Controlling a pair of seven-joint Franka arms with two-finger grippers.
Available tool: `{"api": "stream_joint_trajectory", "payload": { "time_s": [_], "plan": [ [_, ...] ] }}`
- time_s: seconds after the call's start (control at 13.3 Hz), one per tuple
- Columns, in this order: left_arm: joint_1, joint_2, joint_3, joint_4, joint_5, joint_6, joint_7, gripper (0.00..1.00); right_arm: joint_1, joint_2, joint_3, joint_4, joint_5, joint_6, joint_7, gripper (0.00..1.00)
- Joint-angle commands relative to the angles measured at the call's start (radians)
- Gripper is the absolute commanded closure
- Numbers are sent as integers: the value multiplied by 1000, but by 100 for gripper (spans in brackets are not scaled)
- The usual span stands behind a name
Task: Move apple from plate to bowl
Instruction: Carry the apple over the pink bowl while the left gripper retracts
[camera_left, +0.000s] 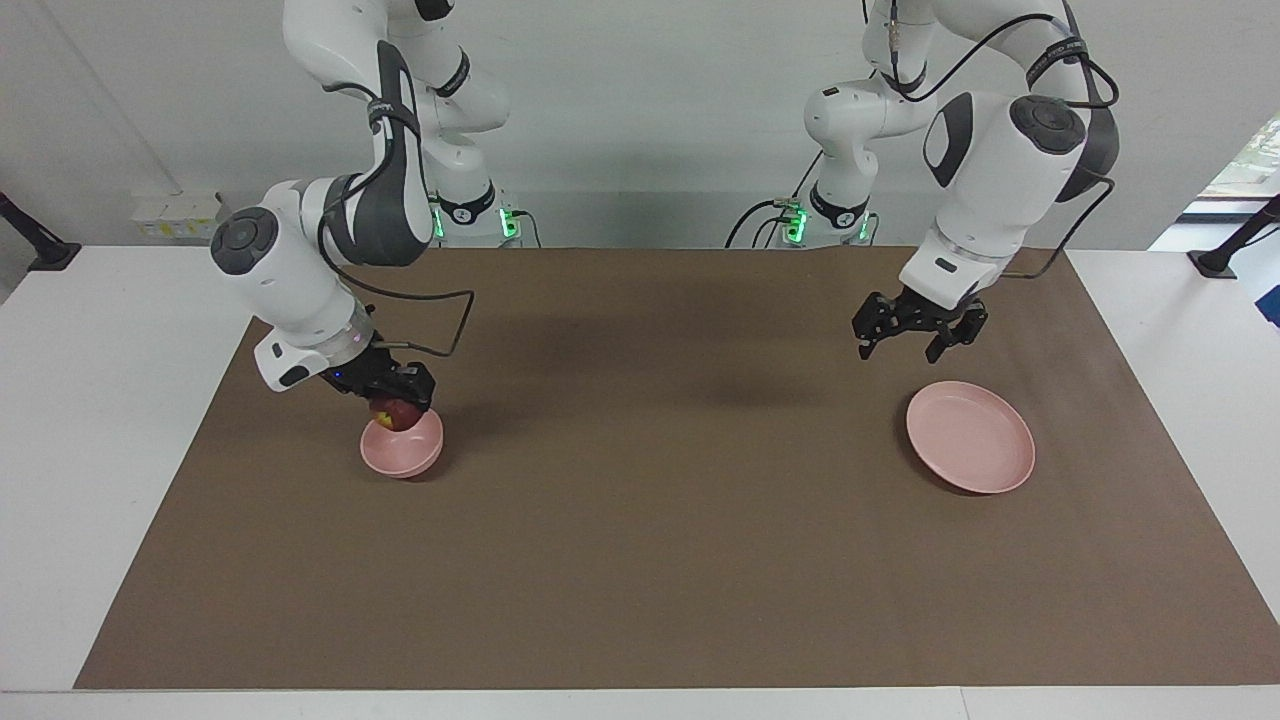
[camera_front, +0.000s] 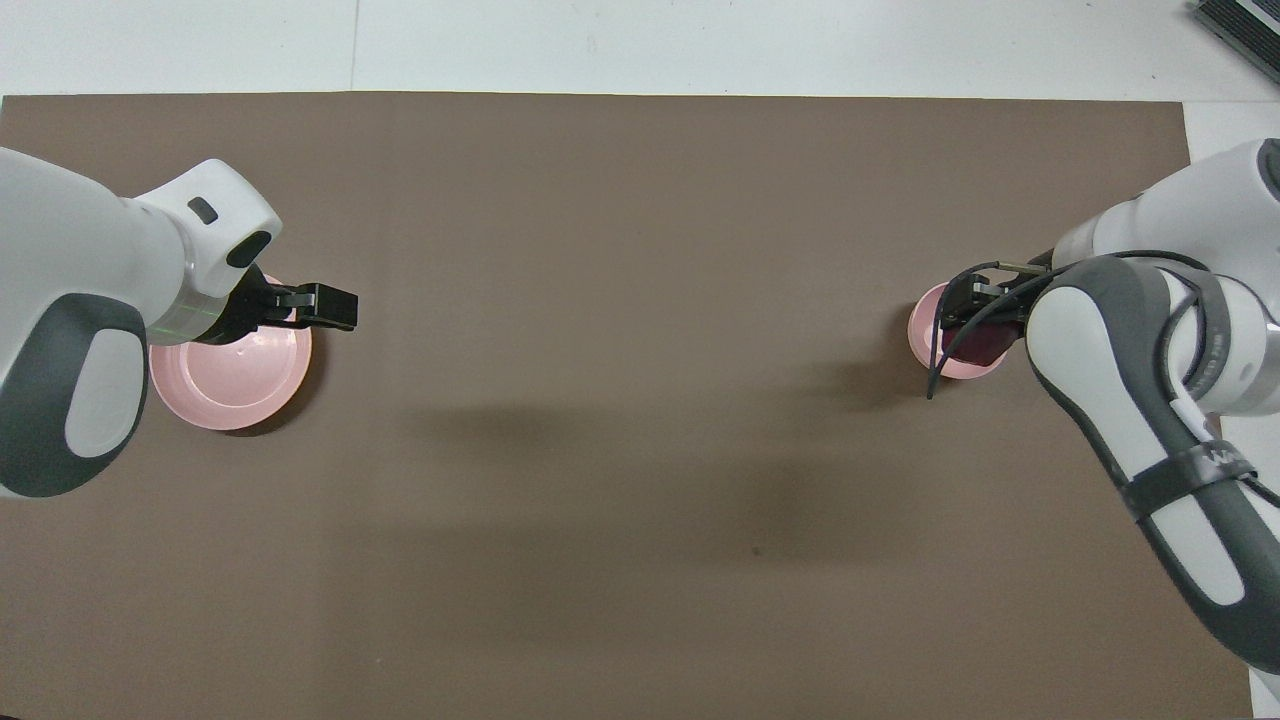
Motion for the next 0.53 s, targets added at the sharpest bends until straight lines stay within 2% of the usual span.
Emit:
{"api": "stream_joint_trajectory", "payload": {
  "time_s": [0.0,0.22,0.45],
  "plan": [
    [24,5,-3,37,35,-31,-1,0,-7,0,11,-20,-25,23,-25,100],
    [-99,36,147,150,64,-70,6,0,-20,20,9,-41,-25,46,-90,100],
    [-196,36,268,288,66,-206,45,0,-40,46,9,-45,-25,65,-95,100]
  ]
}}
